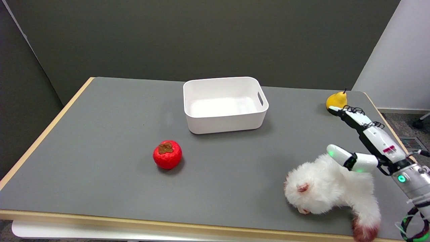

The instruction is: Pick up the plush toy.

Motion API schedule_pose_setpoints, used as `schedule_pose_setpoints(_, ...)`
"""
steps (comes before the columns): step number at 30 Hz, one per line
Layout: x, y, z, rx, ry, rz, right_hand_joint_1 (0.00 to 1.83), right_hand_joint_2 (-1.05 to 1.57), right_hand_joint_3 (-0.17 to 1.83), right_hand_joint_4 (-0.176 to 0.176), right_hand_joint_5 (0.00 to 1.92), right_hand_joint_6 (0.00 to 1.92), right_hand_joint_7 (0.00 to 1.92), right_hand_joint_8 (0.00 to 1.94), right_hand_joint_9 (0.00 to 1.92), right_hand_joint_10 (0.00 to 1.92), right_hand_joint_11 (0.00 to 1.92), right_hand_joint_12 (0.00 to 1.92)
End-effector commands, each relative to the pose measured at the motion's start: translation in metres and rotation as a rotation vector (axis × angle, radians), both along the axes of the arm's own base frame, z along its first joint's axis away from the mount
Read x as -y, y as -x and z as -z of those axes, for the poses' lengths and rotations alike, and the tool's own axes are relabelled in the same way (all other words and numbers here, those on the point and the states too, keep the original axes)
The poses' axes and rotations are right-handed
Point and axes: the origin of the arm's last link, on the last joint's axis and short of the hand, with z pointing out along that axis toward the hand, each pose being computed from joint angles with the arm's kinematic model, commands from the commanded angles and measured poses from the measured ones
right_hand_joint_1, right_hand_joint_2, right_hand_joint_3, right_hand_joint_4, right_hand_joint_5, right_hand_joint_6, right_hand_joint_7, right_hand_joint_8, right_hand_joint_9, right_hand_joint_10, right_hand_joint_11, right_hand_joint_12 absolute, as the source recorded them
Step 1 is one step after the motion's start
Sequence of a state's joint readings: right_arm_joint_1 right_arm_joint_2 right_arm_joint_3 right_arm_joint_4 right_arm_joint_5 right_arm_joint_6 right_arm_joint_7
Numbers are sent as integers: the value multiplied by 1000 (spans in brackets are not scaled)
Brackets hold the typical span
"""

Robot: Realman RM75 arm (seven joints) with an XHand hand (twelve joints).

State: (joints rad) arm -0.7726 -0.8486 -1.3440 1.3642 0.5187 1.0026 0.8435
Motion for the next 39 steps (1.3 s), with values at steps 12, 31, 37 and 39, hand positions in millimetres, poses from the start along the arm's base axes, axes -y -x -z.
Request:
schedule_pose_setpoints(12, -58, 35, -44, -57, 194, 72, 411, 527, 810, 24, 154, 335, 187, 271, -1, 525, -1, 835)
schedule_pose_setpoints(31, -36, 82, -33, 28, 200, 221, 400, 519, 830, 20, 141, 331, 188, 275, -1, 527, -1, 816)
schedule_pose_setpoints(37, -28, 90, -19, 64, 179, 236, 396, 519, 829, 20, 141, 331, 188, 275, -1, 532, -1, 823)
schedule_pose_setpoints(39, -25, 90, -15, 73, 166, 233, 393, 520, 828, 19, 146, 335, 195, 279, -1, 540, -1, 825)
